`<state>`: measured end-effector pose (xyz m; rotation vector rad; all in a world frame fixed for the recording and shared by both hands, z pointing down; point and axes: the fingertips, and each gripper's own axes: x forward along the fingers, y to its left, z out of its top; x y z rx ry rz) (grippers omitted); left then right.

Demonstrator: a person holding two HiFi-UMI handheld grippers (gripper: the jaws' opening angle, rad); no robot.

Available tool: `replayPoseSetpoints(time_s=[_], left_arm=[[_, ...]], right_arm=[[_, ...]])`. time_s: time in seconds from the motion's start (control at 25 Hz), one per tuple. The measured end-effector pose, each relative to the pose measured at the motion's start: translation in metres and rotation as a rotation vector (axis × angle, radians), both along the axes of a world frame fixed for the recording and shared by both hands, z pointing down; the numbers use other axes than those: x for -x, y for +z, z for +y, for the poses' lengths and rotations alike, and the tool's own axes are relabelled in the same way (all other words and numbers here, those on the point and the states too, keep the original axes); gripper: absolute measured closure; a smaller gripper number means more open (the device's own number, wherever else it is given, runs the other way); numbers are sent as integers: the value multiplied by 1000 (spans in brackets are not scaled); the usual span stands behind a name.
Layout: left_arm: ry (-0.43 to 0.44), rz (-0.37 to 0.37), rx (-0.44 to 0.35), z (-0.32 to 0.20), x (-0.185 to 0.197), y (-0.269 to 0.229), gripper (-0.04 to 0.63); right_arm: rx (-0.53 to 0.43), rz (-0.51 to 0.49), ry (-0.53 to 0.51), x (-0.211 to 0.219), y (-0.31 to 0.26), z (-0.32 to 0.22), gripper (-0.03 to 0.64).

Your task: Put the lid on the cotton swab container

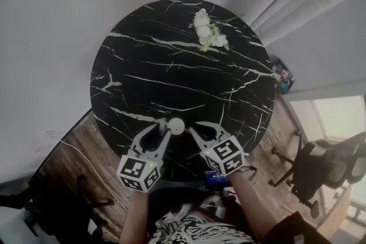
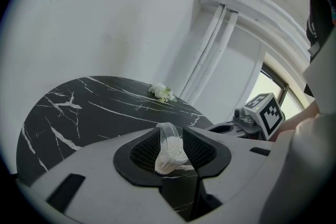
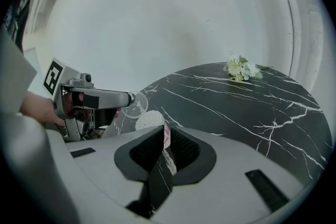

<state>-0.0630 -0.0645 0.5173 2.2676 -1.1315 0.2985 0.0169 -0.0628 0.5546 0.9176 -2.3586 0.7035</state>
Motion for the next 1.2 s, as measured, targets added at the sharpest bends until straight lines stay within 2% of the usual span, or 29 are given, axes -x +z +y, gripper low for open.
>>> replayPoseSetpoints(time_s=[1.2], left_arm=[[52, 45, -1, 3, -21, 0, 454]], right_arm=[[5, -40, 43, -11, -5, -1, 597]])
